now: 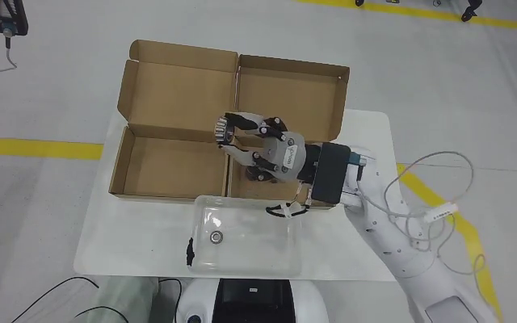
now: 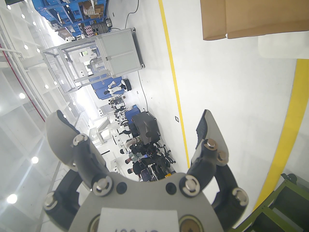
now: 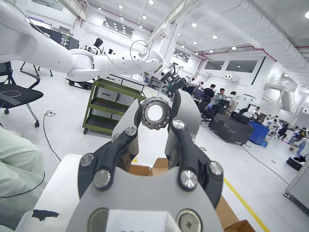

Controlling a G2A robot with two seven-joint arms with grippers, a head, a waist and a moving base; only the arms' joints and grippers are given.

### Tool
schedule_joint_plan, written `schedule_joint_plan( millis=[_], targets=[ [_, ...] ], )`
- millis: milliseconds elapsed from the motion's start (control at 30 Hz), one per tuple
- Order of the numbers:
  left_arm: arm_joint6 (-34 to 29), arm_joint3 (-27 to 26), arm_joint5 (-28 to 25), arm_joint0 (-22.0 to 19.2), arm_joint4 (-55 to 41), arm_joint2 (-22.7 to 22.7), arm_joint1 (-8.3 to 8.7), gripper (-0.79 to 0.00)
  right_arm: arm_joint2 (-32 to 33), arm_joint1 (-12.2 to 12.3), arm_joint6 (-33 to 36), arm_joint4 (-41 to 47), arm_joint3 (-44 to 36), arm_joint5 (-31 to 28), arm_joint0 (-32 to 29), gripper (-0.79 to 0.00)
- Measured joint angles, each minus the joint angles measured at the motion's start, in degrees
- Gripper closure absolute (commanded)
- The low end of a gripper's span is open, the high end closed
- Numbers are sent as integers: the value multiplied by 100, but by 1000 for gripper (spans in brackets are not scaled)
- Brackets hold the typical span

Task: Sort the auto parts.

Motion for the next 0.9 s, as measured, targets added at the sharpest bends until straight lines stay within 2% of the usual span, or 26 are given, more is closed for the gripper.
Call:
schedule_joint_plan(
  millis=[300, 700, 800, 900],
  targets=[
    [0, 0, 0, 0, 0, 0, 0, -785, 127, 29, -119, -229, -124, -33, -313, 0],
    [0, 0, 0, 0, 0, 0, 0, -785, -18, 45, 418, -714, -88, 216, -779, 0],
    [0, 0, 0, 0, 0, 0, 0, -785, -11, 55, 826, -766, -35, 264, -843, 0],
    [0, 0, 0, 0, 0, 0, 0, -785, -5, 58, 1530, -649, -70, 268, -852, 0]
  ],
)
